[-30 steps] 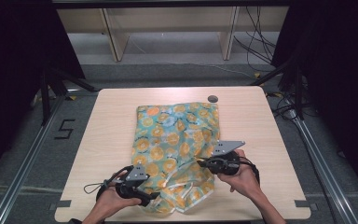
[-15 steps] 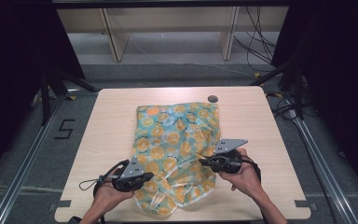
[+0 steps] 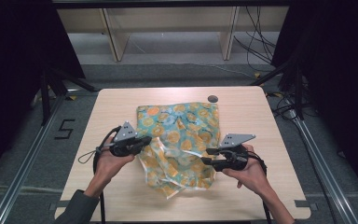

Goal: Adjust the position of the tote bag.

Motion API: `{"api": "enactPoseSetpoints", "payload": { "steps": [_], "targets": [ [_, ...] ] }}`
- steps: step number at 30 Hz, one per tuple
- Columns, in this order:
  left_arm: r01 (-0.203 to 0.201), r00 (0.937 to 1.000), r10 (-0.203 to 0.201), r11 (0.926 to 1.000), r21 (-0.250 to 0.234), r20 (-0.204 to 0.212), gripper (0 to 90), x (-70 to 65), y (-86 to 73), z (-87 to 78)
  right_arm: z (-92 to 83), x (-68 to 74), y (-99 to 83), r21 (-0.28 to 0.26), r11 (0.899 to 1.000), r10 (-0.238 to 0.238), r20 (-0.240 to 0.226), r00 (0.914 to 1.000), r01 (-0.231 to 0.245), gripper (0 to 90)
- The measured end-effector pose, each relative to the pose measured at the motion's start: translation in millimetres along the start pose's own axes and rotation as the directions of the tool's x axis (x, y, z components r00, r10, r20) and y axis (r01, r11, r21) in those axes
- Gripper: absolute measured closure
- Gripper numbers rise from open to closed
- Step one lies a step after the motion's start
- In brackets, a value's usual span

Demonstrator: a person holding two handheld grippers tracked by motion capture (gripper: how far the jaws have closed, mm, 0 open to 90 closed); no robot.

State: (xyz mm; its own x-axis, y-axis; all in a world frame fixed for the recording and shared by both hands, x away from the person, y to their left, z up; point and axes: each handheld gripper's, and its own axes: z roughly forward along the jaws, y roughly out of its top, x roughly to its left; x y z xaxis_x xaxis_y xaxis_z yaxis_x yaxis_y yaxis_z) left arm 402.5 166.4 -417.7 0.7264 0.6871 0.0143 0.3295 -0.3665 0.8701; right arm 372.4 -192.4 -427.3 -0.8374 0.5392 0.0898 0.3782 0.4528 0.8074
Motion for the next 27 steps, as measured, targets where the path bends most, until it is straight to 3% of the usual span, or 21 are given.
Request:
{"api": "enactPoseSetpoints", "payload": {
  "steps": [2,5,7,9,11,14,25,26,27],
  "targets": [
    [0.016,0.9999,-0.016,0.9998,-0.012,0.005,89.5,4.7,3.3,2.8,-4.5,2.5,1.8,0.003,1.0,0.015,-0.008,0.9998,-0.015,50.9],
    [0.028,0.9996,-0.028,0.9995,-0.014,0.005,89.5,10.1,5.2,6.6,-9.6,3.6,2.8,0.0,1.0,-0.01,-0.017,0.9998,0.01,49.1],
    [0.036,0.9993,-0.036,0.9992,-0.016,0.0,89.5,11.4,5.4,7.6,-10.0,5.9,2.1,0.015,1.0,0.001,-0.002,1.0,-0.001,46.5],
    [0.057,0.9983,-0.057,0.9982,-0.018,-0.005,89.5,16.7,6.3,9.7,-7.5,6.3,0.5,0.034,0.999,-0.013,0.001,0.9999,0.013,44.6],
    [0.066,0.9977,-0.066,0.9977,-0.016,-0.012,89.5,20.2,5.9,11.1,-4.6,8.9,-2.7,0.051,0.999,0.02,-0.005,0.9998,-0.019,42.3],
    [0.078,0.9968,-0.078,0.9968,-0.017,-0.016,89.5,24.4,5.0,13.4,-2.2,7.5,-6.8,0.074,0.997,0.022,-0.013,0.9997,-0.021,39.8],
    [0.08,0.9965,-0.08,0.9968,-0.01,-0.025,89.5,32.6,14.3,24.0,8.6,11.4,-12.2,0.106,0.994,0.01,-0.007,0.9999,-0.01,31.5],
    [0.102,0.9943,-0.103,0.9945,-0.024,-0.031,89.5,32.0,14.2,25.5,10.0,12.0,-13.0,0.115,0.993,0.015,0.003,0.9999,-0.015,30.2],
    [0.098,0.9948,-0.099,0.9949,-0.022,-0.027,89.5,33.8,14.3,26.1,11.9,12.5,-14.0,0.114,0.994,0.006,0.007,1.0,-0.006,29.1]
  ]
}}
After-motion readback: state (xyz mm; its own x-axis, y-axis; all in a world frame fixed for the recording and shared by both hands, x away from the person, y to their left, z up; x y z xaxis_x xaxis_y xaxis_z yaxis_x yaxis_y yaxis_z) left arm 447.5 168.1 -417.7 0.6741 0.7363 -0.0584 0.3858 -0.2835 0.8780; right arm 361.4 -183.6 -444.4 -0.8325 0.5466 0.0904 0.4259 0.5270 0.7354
